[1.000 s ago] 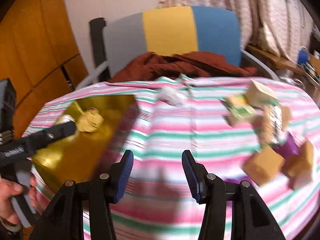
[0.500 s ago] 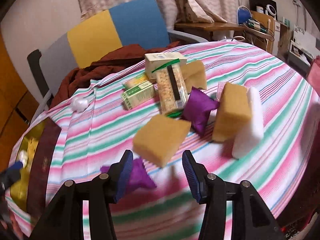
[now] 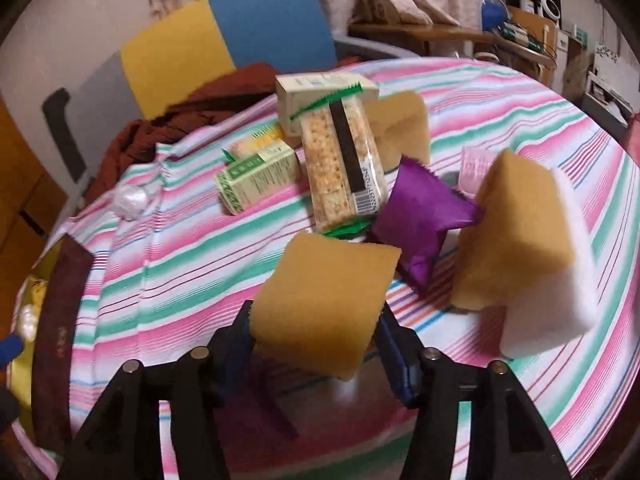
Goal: Organize objects
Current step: 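Grasp the purple packet with left tool while right tool grasps a tan sponge, then carry purple packet and tan sponge into the gold tray and release both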
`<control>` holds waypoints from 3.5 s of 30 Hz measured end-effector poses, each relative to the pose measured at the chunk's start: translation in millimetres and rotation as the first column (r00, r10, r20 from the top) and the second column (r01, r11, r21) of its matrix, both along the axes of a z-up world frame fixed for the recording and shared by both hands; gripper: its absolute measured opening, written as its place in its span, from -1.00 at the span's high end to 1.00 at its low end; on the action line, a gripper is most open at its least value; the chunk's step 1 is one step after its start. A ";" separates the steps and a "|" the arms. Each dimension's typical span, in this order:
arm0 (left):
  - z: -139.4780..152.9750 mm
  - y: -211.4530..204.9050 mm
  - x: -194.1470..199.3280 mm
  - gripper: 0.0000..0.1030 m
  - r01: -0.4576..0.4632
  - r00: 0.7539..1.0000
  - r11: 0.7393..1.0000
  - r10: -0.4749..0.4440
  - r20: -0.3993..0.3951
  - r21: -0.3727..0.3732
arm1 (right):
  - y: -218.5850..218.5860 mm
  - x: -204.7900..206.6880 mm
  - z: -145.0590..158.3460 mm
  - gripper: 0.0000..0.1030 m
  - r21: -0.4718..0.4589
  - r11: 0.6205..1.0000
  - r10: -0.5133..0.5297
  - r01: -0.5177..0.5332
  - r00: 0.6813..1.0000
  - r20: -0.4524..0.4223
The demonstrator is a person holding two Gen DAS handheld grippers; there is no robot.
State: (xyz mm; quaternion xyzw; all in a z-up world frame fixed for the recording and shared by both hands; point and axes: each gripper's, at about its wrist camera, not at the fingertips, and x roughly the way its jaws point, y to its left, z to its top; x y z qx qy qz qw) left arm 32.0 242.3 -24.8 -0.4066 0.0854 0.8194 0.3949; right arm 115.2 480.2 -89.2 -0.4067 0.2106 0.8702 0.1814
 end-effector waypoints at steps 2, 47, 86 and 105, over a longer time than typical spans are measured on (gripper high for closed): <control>-1.5 16.3 3.4 -1.00 0.049 0.999 0.999 -0.049 -0.017 -0.017 | 1.5 10.7 2.3 -0.09 0.003 1.000 0.004 -0.004 1.000 -0.006; -62.6 70.0 35.8 -0.11 0.301 0.953 0.953 -0.302 0.015 0.028 | -6.1 51.5 2.8 -0.08 -0.070 0.998 0.006 -0.007 1.000 -0.011; -10.1 -250.8 -54.7 -0.11 -0.388 0.919 0.883 0.393 0.037 0.262 | -242.3 -96.1 78.6 -0.08 0.045 0.827 0.562 -0.561 0.822 -0.092; -13.5 -296.4 -75.2 -1.00 -0.628 0.769 0.754 0.639 0.005 0.193 | -237.7 -164.2 73.5 -0.59 0.041 0.882 0.470 -0.469 0.873 -0.127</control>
